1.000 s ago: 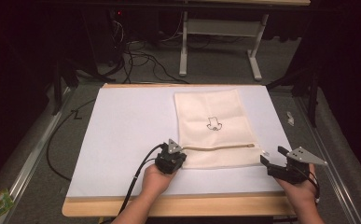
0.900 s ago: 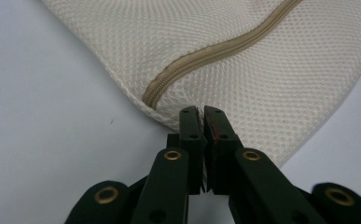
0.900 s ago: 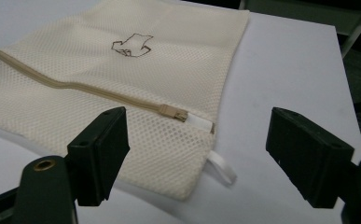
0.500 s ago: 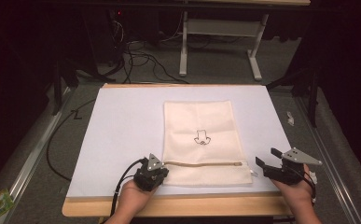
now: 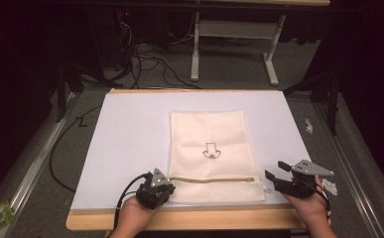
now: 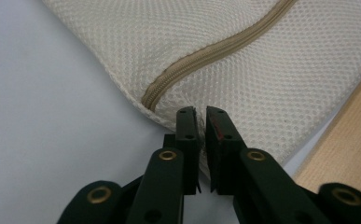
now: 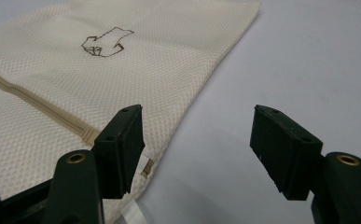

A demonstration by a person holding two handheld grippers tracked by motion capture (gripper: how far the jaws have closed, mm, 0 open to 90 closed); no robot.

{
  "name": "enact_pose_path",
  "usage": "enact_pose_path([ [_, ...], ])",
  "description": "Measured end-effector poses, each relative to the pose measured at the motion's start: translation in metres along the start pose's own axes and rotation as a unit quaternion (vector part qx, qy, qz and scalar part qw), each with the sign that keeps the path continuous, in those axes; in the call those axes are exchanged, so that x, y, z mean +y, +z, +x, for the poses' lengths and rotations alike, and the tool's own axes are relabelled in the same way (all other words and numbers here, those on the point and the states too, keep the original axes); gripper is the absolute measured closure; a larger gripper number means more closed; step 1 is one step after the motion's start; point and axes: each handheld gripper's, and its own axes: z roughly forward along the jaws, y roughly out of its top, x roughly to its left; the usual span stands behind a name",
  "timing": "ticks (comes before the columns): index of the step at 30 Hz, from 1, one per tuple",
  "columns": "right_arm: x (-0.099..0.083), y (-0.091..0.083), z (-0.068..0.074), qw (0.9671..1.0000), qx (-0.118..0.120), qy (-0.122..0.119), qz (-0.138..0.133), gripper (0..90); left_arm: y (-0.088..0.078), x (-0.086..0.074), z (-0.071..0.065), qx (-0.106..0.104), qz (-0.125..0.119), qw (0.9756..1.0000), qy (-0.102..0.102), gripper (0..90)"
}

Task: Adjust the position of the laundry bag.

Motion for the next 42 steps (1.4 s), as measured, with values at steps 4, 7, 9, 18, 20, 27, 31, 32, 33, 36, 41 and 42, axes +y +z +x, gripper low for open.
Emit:
enact_pose_path([
  [4, 0.000, 0.003, 0.005, 0.9999, 0.003, 0.012, 0.004, 37.6, -0.003, 0.001, 0.002, -0.005, -0.014, 0.9999, -0.004, 66.7],
  [7, 0.001, 0.005, 0.008, 0.9996, 0.010, 0.023, 0.013, 40.7, -0.009, 0.002, 0.006, 0.003, -0.053, 0.9986, -0.008, 53.6],
  [9, 0.001, 0.007, 0.010, 0.9993, 0.018, 0.026, 0.019, 41.9, -0.014, 0.002, 0.010, 0.016, -0.083, 0.9964, -0.012, 43.6],
  [18, -0.001, 0.019, 0.020, 0.9973, 0.020, 0.024, 0.066, 37.6, -0.027, 0.000, 0.021, 0.041, -0.140, 0.9886, -0.036, 33.8],
  [20, -0.001, 0.020, 0.020, 0.9969, 0.017, 0.028, 0.071, 44.2, -0.027, 0.000, 0.021, 0.040, -0.142, 0.9883, -0.037, 33.7],
  [27, -0.005, 0.027, 0.018, 0.9946, 0.024, 0.043, 0.091, 56.6, -0.024, 0.000, 0.019, 0.039, -0.137, 0.9895, -0.025, 35.5],
  [31, -0.007, 0.032, 0.022, 0.9929, 0.025, 0.036, 0.111, 62.1, -0.024, 0.001, 0.018, 0.035, -0.149, 0.9879, -0.027, 38.2],
  [32, -0.007, 0.032, 0.023, 0.9932, 0.022, 0.032, 0.110, 62.7, -0.024, 0.001, 0.018, 0.033, -0.153, 0.9872, -0.029, 38.1],
  [33, -0.007, 0.032, 0.024, 0.9931, 0.021, 0.031, 0.111, 63.5, -0.023, 0.002, 0.019, 0.034, -0.155, 0.9868, -0.030, 37.8],
  [36, -0.007, 0.032, 0.027, 0.9931, 0.018, 0.034, 0.111, 68.7, -0.021, 0.002, 0.021, 0.036, -0.155, 0.9869, -0.028, 36.9],
  [41, -0.006, 0.033, 0.032, 0.9931, 0.027, 0.011, 0.114, 81.8, -0.024, 0.002, 0.024, 0.033, -0.167, 0.9847, -0.038, 36.9],
  [42, -0.006, 0.032, 0.033, 0.9929, 0.027, 0.009, 0.116, 82.2, -0.025, 0.002, 0.024, 0.031, -0.173, 0.9835, -0.042, 36.9],
])
